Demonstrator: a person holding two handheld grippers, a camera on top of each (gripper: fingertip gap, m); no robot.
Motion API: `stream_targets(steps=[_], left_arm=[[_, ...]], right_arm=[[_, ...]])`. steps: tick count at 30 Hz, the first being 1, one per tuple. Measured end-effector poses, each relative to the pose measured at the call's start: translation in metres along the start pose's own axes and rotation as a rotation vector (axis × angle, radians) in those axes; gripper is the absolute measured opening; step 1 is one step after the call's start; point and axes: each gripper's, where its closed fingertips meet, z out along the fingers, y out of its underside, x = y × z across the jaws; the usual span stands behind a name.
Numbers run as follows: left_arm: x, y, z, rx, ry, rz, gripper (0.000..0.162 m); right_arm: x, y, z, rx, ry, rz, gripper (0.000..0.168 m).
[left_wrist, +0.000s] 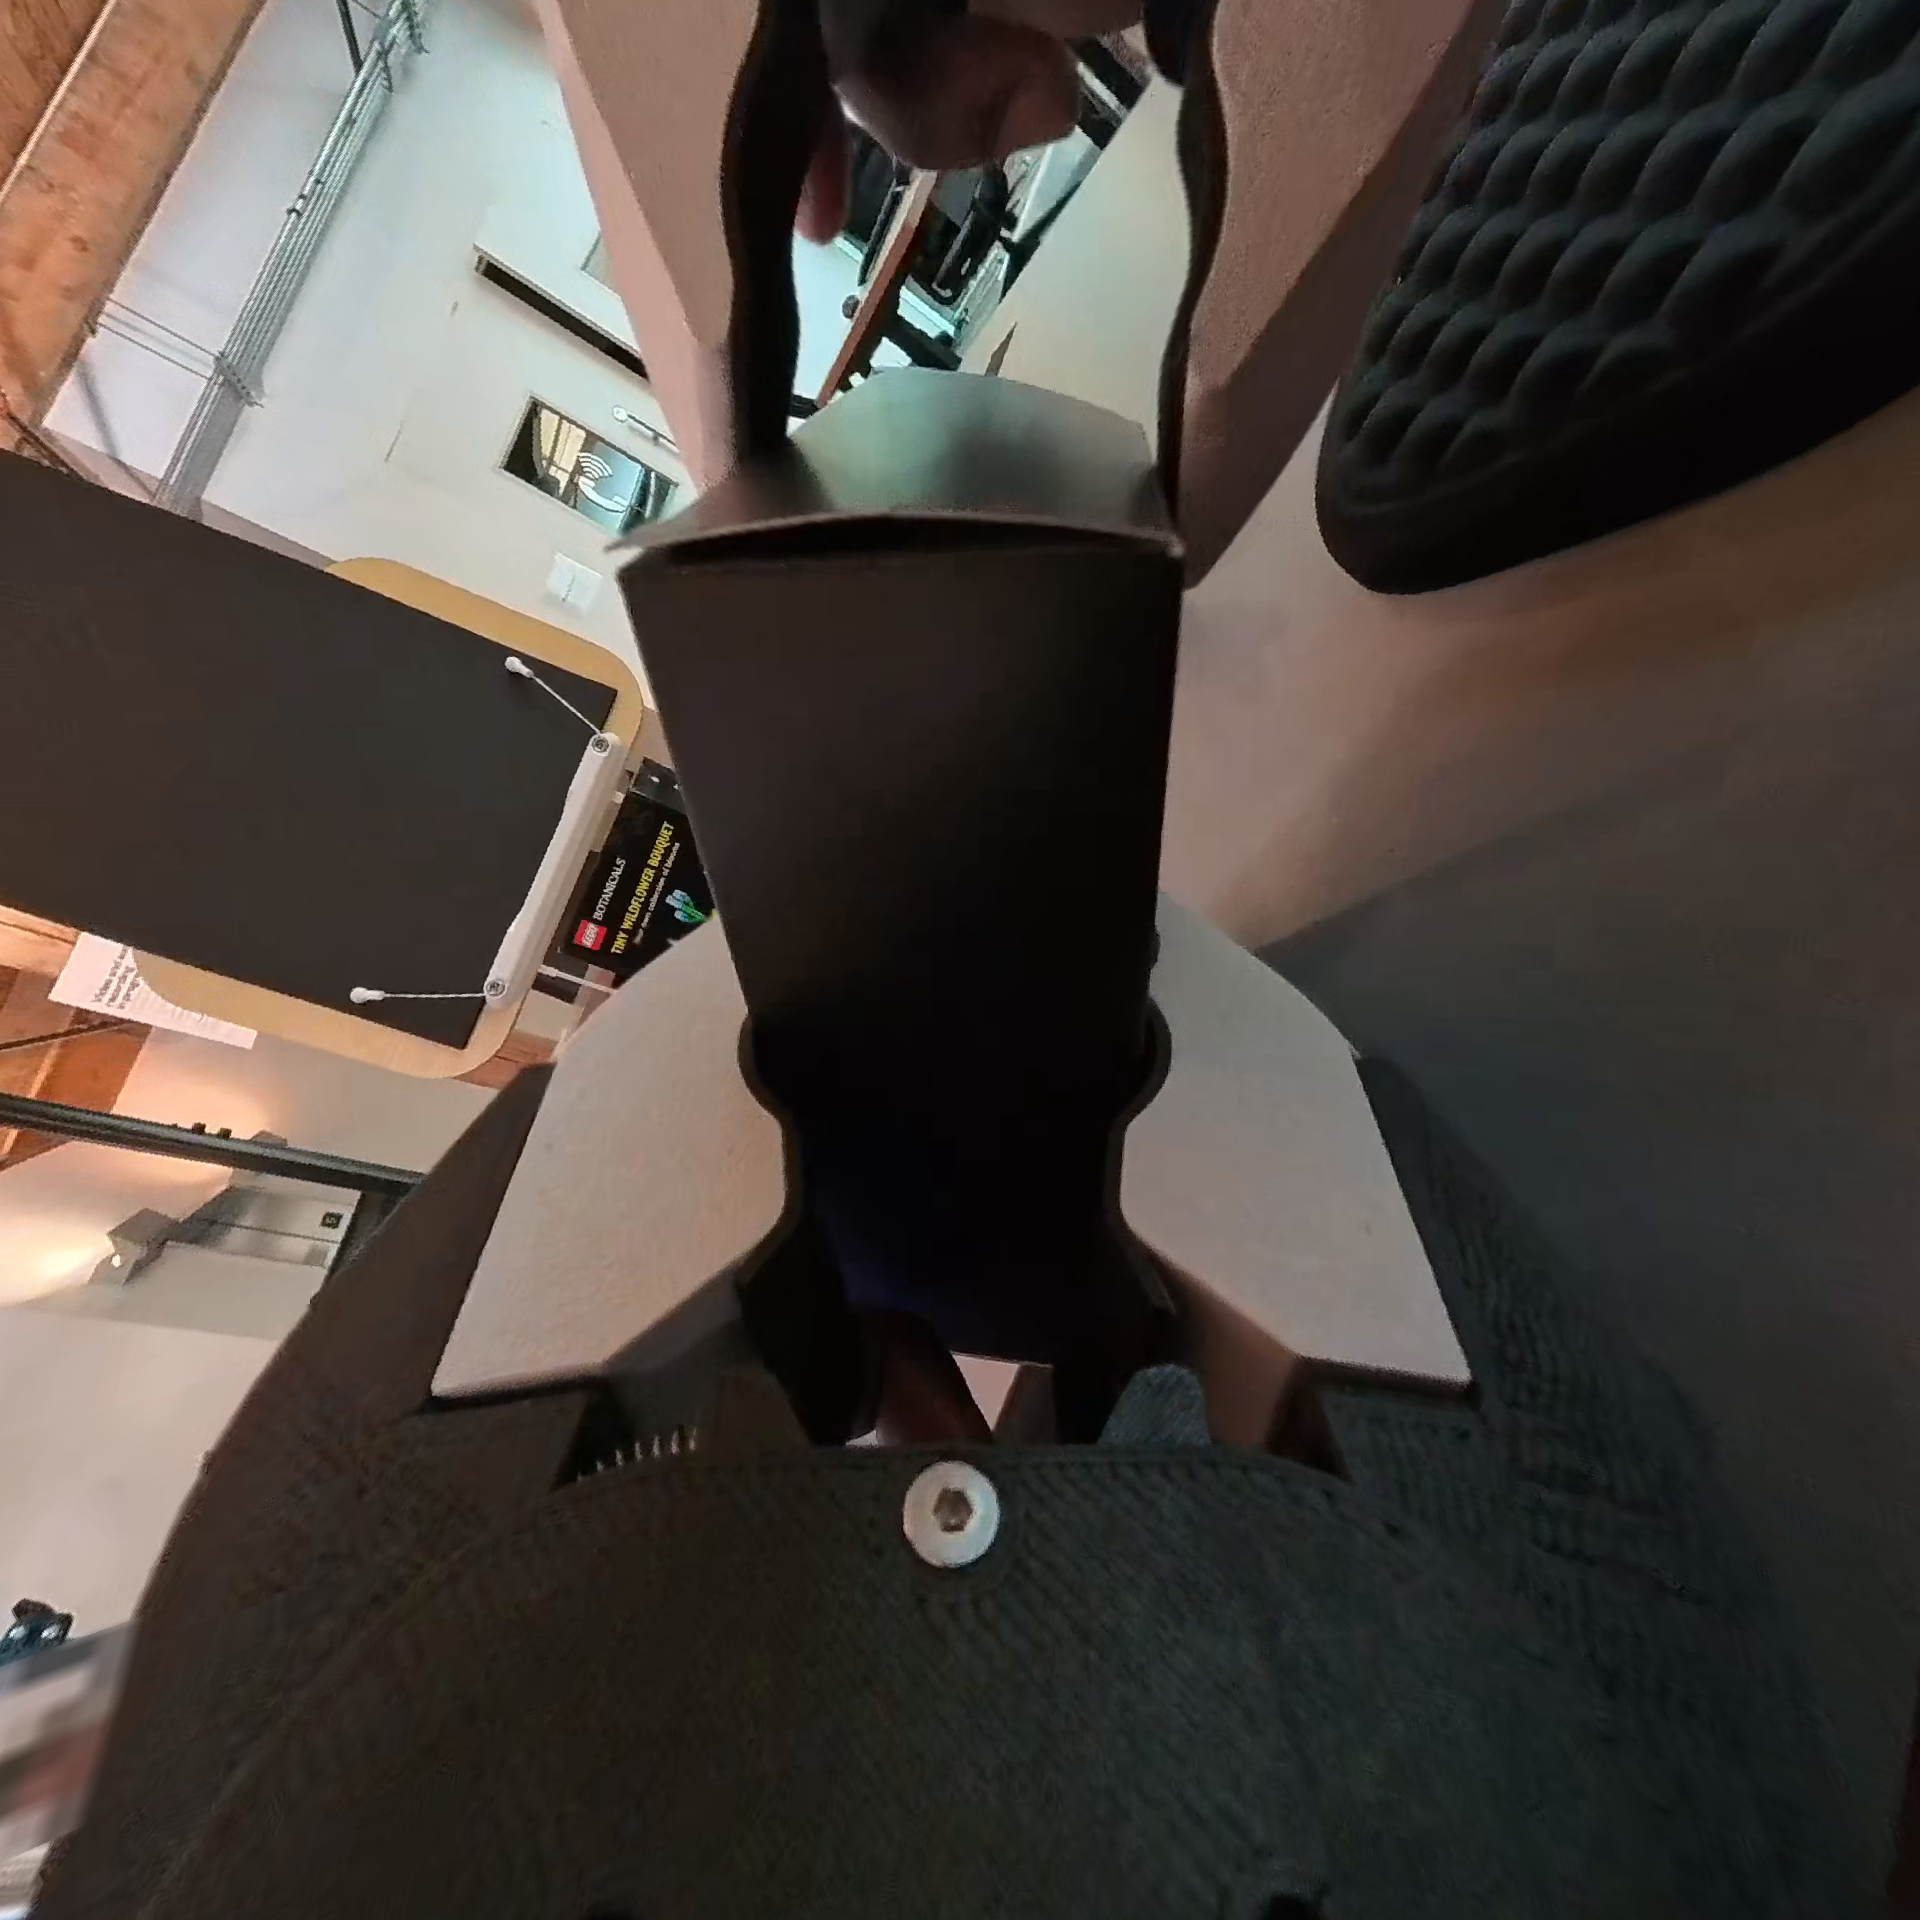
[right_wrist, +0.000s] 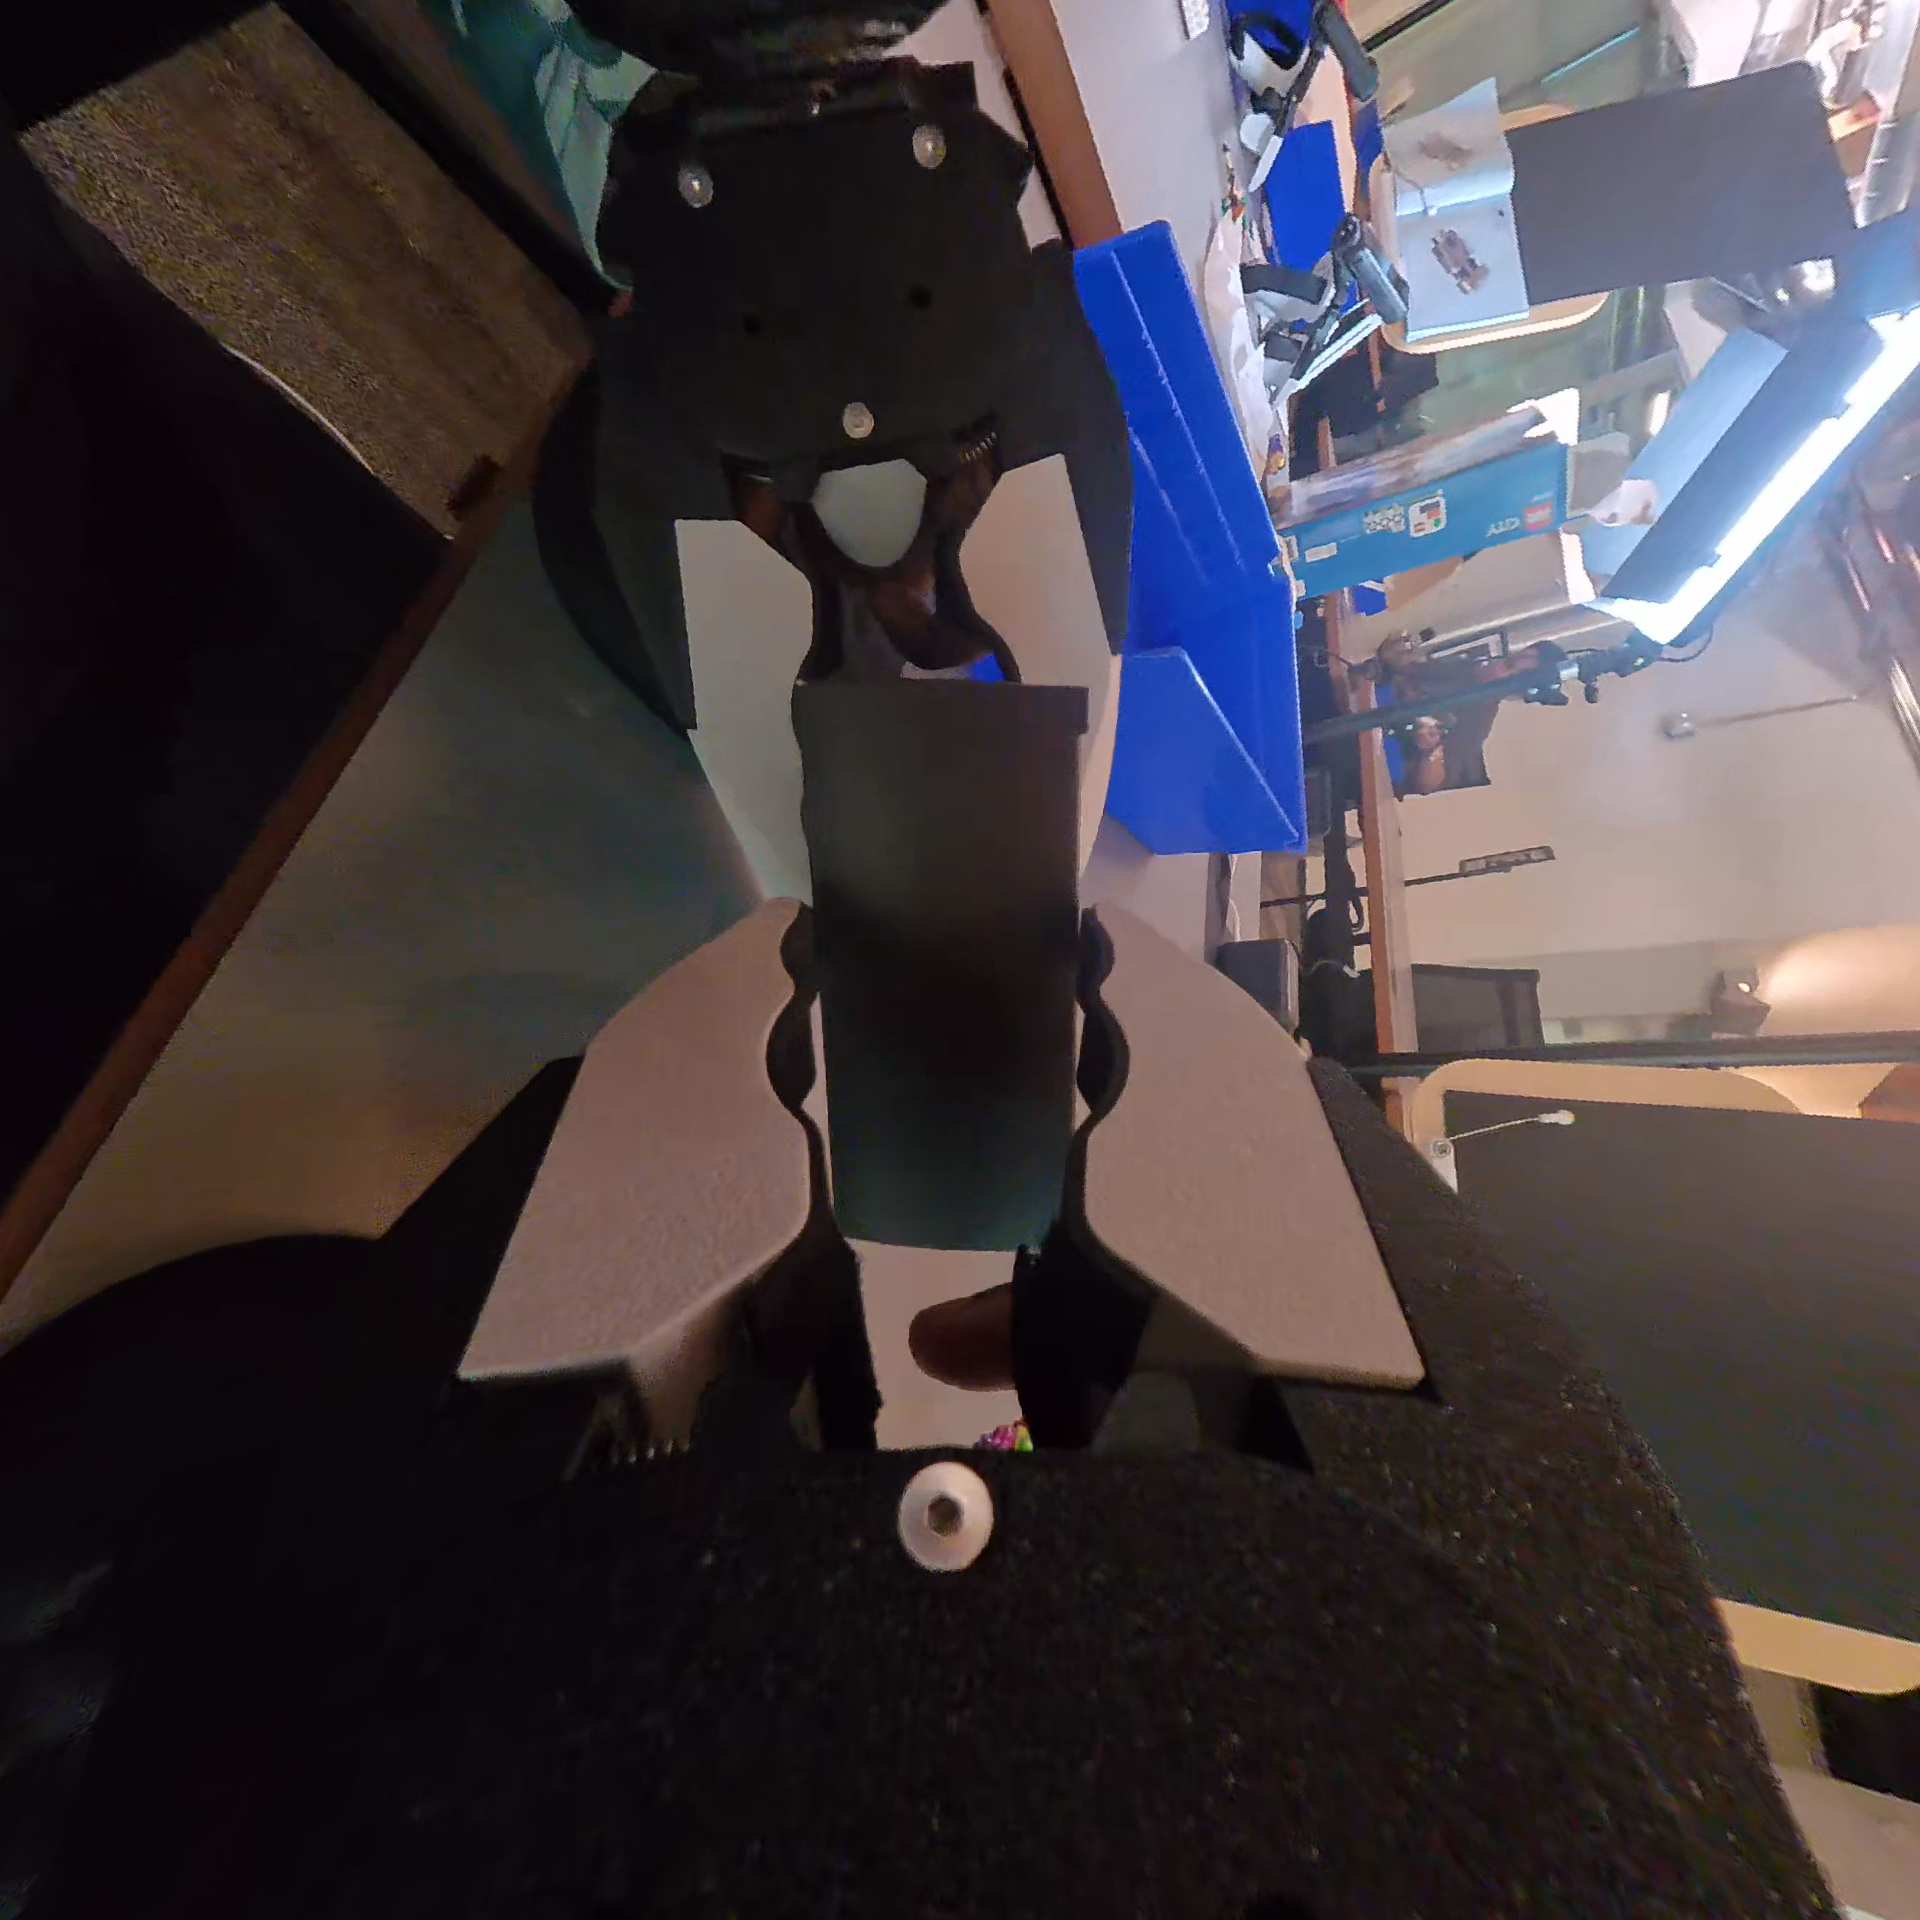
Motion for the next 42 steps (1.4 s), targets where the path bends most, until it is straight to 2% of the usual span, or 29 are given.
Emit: stream_targets(steps=[6,7,9,12,14,16,18,20,23,27,35,36,37,38,40,41,42], left_arm=[[-0.004,0.007,-0.001,-0.014,0.001,-0.104,0.061],[-0.006,0.008,-0.001,-0.009,-0.002,-0.155,0.067],[-0.012,0.008,-0.001,0.017,0.015,-0.289,0.064],[-0.019,0.008,-0.002,0.040,0.034,-0.364,0.062],[-0.019,0.009,-0.003,0.044,0.034,-0.335,0.062],[-0.018,0.010,-0.004,0.043,0.026,-0.267,0.062],[-0.017,0.012,-0.004,0.024,0.010,-0.187,0.062],[-0.017,0.012,-0.004,0.012,-0.006,-0.113,0.062],[-0.015,0.011,-0.004,0.008,-0.026,-0.021,0.062],[-0.016,0.014,-0.004,-0.015,-0.051,0.066,0.061],[-0.014,0.014,-0.002,-0.011,-0.029,-0.051,0.061],[-0.016,0.014,-0.001,-0.006,-0.032,-0.098,0.061],[-0.019,0.015,-0.002,0.000,-0.028,-0.160,0.061],[-0.021,0.014,-0.003,0.014,-0.014,-0.204,0.061],[-0.025,0.016,-0.006,0.000,-0.008,-0.123,0.061],[-0.026,0.019,-0.007,-0.024,-0.019,-0.030,0.061],[-0.026,0.021,-0.007,-0.048,-0.030,0.052,0.061]], right_arm=[[0.007,0.000,-0.001,-0.042,0.126,-0.055,0.047],[0.010,0.000,-0.002,-0.056,0.158,-0.073,0.043],[0.013,-0.003,-0.004,-0.063,0.223,-0.123,0.022],[0.016,-0.005,-0.004,-0.077,0.273,-0.144,0.020],[0.014,-0.009,-0.004,-0.025,0.234,-0.074,0.028],[0.013,-0.009,-0.006,0.023,0.144,0.071,0.053],[0.012,-0.002,-0.005,-0.003,0.038,0.192,0.081],[0.009,0.006,-0.003,-0.057,-0.026,0.210,0.090],[0.005,0.009,0.003,-0.104,-0.032,0.088,0.079],[0.004,0.010,0.004,-0.124,0.013,0.016,0.048],[0.011,0.006,-0.003,-0.156,0.159,-0.091,0.046],[0.013,0.004,-0.005,-0.157,0.178,-0.109,0.043],[0.012,0.002,-0.006,-0.150,0.184,-0.129,0.024],[0.012,-0.002,-0.007,-0.129,0.204,-0.140,0.019],[0.007,-0.004,-0.007,-0.121,0.181,-0.130,0.019],[0.005,-0.006,-0.008,-0.102,0.158,-0.101,0.026],[0.006,-0.009,-0.010,-0.075,0.140,-0.058,0.041]])
